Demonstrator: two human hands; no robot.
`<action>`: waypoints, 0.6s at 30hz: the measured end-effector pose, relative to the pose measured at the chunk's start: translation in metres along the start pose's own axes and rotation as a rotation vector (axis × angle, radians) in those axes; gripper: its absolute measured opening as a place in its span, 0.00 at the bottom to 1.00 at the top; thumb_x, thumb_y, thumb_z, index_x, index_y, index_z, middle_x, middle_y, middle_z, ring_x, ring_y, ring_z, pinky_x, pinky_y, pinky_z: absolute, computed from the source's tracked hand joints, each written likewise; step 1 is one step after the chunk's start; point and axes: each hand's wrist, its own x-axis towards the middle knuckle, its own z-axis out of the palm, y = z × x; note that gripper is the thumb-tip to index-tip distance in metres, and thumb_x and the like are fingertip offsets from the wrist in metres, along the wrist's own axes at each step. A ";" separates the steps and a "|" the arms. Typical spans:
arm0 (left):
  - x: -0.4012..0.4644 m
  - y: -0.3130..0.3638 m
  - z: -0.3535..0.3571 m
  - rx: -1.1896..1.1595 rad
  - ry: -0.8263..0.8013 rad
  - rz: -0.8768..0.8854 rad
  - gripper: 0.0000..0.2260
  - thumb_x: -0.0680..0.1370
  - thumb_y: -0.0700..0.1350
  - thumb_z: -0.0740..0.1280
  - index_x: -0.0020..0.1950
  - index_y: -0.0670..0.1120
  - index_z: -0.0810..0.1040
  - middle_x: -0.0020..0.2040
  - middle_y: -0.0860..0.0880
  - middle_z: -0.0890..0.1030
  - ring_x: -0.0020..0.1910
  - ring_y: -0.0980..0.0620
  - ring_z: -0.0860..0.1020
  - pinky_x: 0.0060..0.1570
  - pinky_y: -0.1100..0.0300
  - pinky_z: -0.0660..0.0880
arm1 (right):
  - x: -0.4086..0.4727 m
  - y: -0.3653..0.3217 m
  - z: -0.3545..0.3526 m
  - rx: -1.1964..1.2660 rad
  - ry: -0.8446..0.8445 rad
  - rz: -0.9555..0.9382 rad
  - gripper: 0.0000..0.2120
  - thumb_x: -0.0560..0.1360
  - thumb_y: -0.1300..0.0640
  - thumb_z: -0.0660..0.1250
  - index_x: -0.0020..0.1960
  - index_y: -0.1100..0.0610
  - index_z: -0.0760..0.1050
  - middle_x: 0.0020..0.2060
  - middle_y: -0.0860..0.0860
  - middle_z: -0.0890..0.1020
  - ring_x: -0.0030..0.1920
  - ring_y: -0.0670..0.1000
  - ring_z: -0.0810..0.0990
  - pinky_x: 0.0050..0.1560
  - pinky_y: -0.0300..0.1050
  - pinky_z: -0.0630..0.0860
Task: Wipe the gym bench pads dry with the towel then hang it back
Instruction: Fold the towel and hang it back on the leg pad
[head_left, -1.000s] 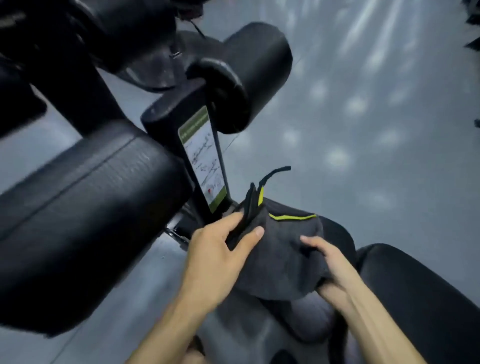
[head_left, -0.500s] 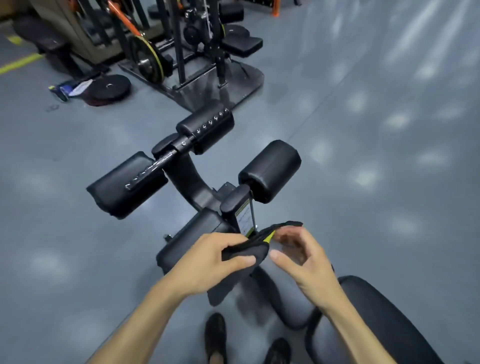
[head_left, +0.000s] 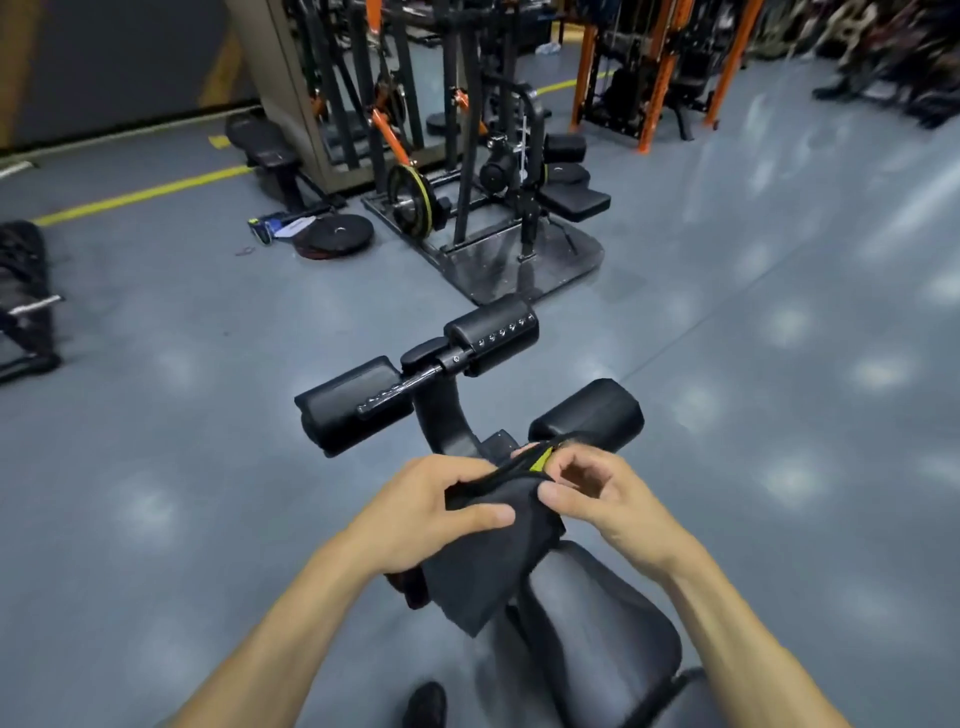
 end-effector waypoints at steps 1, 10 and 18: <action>-0.002 0.003 -0.003 -0.011 0.014 0.010 0.13 0.77 0.57 0.72 0.54 0.50 0.83 0.47 0.50 0.84 0.48 0.49 0.82 0.52 0.44 0.78 | 0.002 -0.006 0.000 0.031 0.005 -0.004 0.12 0.75 0.54 0.74 0.42 0.60 0.74 0.44 0.57 0.79 0.45 0.55 0.75 0.49 0.50 0.69; -0.014 -0.012 -0.039 -0.073 0.055 -0.023 0.17 0.71 0.54 0.79 0.56 0.51 0.82 0.48 0.49 0.85 0.49 0.44 0.83 0.49 0.40 0.80 | 0.041 -0.032 0.017 -0.033 -0.035 -0.044 0.13 0.79 0.53 0.67 0.45 0.61 0.68 0.36 0.50 0.70 0.35 0.45 0.67 0.37 0.34 0.66; -0.003 -0.064 -0.083 -0.100 0.230 -0.070 0.05 0.75 0.50 0.77 0.48 0.57 0.83 0.44 0.57 0.85 0.45 0.57 0.83 0.48 0.55 0.79 | 0.102 -0.011 0.060 0.018 0.035 0.059 0.16 0.80 0.49 0.67 0.49 0.59 0.65 0.38 0.67 0.67 0.40 0.60 0.65 0.42 0.53 0.64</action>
